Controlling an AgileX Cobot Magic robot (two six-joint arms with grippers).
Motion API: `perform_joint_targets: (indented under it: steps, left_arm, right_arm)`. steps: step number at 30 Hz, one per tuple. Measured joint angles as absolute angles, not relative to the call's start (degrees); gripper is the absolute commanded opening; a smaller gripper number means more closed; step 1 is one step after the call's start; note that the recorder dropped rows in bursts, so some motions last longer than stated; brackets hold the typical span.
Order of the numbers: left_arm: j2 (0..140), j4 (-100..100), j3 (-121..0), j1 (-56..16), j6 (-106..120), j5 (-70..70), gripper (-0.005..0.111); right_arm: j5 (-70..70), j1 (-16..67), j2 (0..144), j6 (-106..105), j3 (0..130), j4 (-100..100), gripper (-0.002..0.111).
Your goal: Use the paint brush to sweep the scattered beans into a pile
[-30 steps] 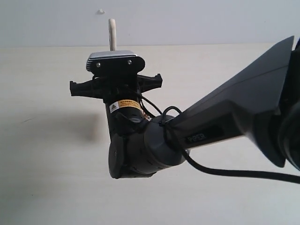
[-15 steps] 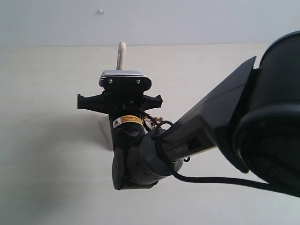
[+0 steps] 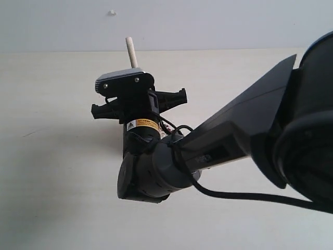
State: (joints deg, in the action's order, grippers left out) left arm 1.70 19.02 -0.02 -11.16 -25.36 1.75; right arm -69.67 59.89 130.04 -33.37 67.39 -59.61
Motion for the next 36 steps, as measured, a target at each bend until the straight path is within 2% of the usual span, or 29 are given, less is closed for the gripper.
perform_joint_targets:
  steps: [5,13,19,36]
  left_arm:
    - [1.7,19.0,0.0,-11.2,-25.4,1.7,0.000]
    - [1.7,19.0,0.0,-11.2,-25.4,1.7,0.000]
    - [1.7,19.0,0.0,-11.2,-25.4,1.7,0.000]
    - [1.7,19.0,0.0,-11.2,-25.4,1.7,0.000]
  right_arm:
    - [-69.7,59.9,127.6,-30.8,67.6,-59.6,0.000]
    - [-69.4,58.3,127.4,-13.7,68.0,-54.6,0.000]
    - [-67.0,56.0,134.2,-12.5,76.2,-54.5,0.000]
    - [-67.8,56.0,135.0,-35.9,79.1,-76.8,0.000]
